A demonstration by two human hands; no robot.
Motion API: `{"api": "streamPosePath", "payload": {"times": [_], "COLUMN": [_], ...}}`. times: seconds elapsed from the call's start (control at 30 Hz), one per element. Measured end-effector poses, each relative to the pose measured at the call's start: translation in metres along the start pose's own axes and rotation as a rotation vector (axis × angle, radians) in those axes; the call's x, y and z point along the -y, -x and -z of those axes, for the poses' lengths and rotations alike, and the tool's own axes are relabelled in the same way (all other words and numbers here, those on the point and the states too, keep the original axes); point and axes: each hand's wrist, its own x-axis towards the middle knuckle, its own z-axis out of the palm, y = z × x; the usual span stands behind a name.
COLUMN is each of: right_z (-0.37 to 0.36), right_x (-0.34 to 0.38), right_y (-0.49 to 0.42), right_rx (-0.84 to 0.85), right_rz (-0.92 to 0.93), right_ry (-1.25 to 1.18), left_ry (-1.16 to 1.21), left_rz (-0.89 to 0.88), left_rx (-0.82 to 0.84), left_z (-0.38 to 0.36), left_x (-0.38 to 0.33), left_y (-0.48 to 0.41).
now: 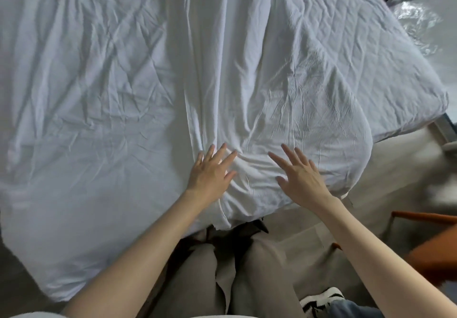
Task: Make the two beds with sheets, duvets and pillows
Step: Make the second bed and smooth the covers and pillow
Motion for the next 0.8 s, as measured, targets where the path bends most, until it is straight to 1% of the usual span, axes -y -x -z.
{"api": "streamPosePath", "payload": {"times": [0.13, 0.37, 0.63, 0.8], "right_z": [0.018, 0.055, 0.078, 0.08], "right_x": [0.054, 0.129, 0.174, 0.214], "right_y": [0.04, 0.115, 0.171, 0.203], "right_rx": [-0.17, -0.356, -0.428, -0.481], "right_rz": [0.016, 0.123, 0.263, 0.415], "right_ry": [-0.054, -0.071, 0.011, 0.044], "left_ry": [-0.041, -0.102, -0.12, -0.161], "left_rz": [-0.037, -0.074, 0.038, 0.133], "left_rx": [-0.091, -0.274, -0.449, -0.528], "left_z": [0.055, 0.126, 0.151, 0.149], "left_x": [0.025, 0.048, 0.05, 0.06], "left_y": [0.048, 0.142, 0.237, 0.303]}}
